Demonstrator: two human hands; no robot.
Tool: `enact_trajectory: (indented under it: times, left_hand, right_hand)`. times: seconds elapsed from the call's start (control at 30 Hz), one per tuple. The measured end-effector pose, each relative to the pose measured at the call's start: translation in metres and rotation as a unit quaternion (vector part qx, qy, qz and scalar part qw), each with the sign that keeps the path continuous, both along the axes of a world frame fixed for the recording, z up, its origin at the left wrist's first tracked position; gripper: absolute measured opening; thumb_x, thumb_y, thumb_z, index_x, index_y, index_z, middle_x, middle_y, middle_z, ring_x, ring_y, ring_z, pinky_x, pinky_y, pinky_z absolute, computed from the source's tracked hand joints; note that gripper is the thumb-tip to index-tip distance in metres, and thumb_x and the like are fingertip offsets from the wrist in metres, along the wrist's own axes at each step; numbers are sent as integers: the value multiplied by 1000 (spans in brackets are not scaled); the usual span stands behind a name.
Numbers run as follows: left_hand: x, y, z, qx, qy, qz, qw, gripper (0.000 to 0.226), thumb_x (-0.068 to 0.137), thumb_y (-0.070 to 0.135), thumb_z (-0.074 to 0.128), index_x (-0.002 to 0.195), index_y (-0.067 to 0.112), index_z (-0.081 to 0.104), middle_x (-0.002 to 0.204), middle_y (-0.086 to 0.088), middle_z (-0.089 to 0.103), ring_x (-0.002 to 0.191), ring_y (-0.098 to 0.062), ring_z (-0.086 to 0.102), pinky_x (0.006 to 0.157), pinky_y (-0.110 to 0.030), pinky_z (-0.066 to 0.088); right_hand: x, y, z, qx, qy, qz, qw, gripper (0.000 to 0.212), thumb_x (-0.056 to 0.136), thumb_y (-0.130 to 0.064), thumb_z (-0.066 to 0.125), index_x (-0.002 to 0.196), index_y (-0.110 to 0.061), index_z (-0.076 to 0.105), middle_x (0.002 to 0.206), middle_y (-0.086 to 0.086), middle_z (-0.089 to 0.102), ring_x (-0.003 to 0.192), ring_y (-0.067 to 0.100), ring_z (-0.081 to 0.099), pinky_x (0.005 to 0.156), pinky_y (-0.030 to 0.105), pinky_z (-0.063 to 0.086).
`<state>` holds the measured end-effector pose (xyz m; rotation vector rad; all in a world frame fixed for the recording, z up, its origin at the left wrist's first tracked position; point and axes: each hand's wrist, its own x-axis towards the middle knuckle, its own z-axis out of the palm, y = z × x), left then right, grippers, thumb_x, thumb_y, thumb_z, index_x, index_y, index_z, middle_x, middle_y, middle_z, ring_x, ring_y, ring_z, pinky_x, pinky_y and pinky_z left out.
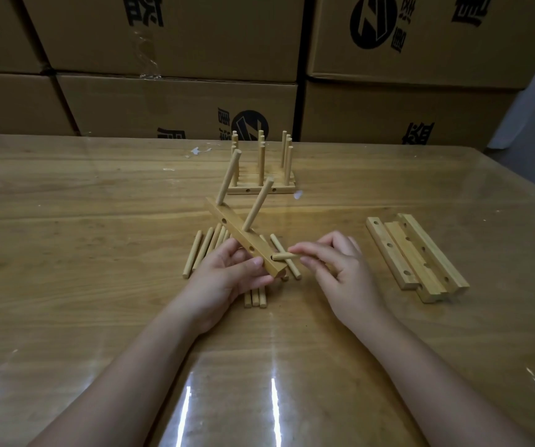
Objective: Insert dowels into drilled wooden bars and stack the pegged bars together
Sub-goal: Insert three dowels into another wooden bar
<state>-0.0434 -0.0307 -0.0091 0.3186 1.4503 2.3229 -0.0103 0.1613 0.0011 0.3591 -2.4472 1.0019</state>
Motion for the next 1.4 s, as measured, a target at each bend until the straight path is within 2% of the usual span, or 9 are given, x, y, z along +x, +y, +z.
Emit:
enact_trajectory:
  times: [0.1,0.17,0.27,0.43,0.6,0.77,1.13,1.3,1.4]
  left_hand:
    - [-1,0,-3,-3,-3,14,1000,45,77,3,61,122,8,53,109,-14,69,95,-24,69,70,-24,57]
    - [-1,1,-4,-8,-3,20,1000,45,76,3,62,120,8,54,107,-14,69,96,-25,69,70,-24,57]
    - [0,3,-5,-14,3,25,1000,42,74,3,62,115,9,56,104,-10,71,94,-23,70,70,-24,57]
    - [1,4,-1,-15,2,26,1000,43,72,3,62,115,9,56,103,-8,71,94,-20,70,69,-24,57]
    - [1,3,-2,-28,5,27,999,46,71,2,63,116,9,57,106,-11,70,95,-24,70,71,-26,58]
    - [0,4,-5,-40,16,23,999,46,72,2,63,118,8,56,109,-12,69,97,-23,69,72,-26,57]
    - [-3,4,-9,-85,25,21,996,38,87,-9,54,121,8,53,110,-11,67,96,-21,69,72,-25,57]
    - [-2,4,-9,-94,25,20,995,36,87,-9,54,119,9,55,104,-6,70,94,-20,70,71,-24,57]
    - [-1,5,-8,-107,34,21,993,36,87,-10,54,117,11,55,99,-2,72,92,-17,70,70,-23,56]
  right_hand:
    - [3,-1,2,39,41,-19,998,23,87,-10,62,101,-24,72,82,2,51,82,18,46,75,36,42]
    - [4,-2,4,72,67,-40,994,23,85,-8,64,99,-23,74,82,4,53,80,22,48,71,41,42]
    - [6,-3,5,133,114,-82,981,24,81,-6,68,94,-25,75,84,5,56,83,25,51,74,36,35]
    - [11,-7,9,166,166,-100,967,28,84,-14,49,89,-26,74,89,4,60,87,28,54,82,38,32]
    - [12,-7,10,204,164,-100,960,33,74,2,62,92,-24,73,90,6,60,85,25,57,83,39,31]
    - [17,-10,15,238,147,-98,955,39,83,-11,37,95,-25,72,93,4,59,86,24,56,87,37,29]
    - [18,-15,19,277,112,-108,948,42,83,-15,33,98,-21,72,89,5,59,80,25,57,86,42,40]
    - [17,-15,18,279,100,-102,950,43,84,-15,31,98,-22,71,88,3,57,80,23,54,88,38,33]
    - [17,-14,17,279,105,-99,949,36,82,-10,41,97,-21,71,88,3,56,79,23,54,87,35,27]
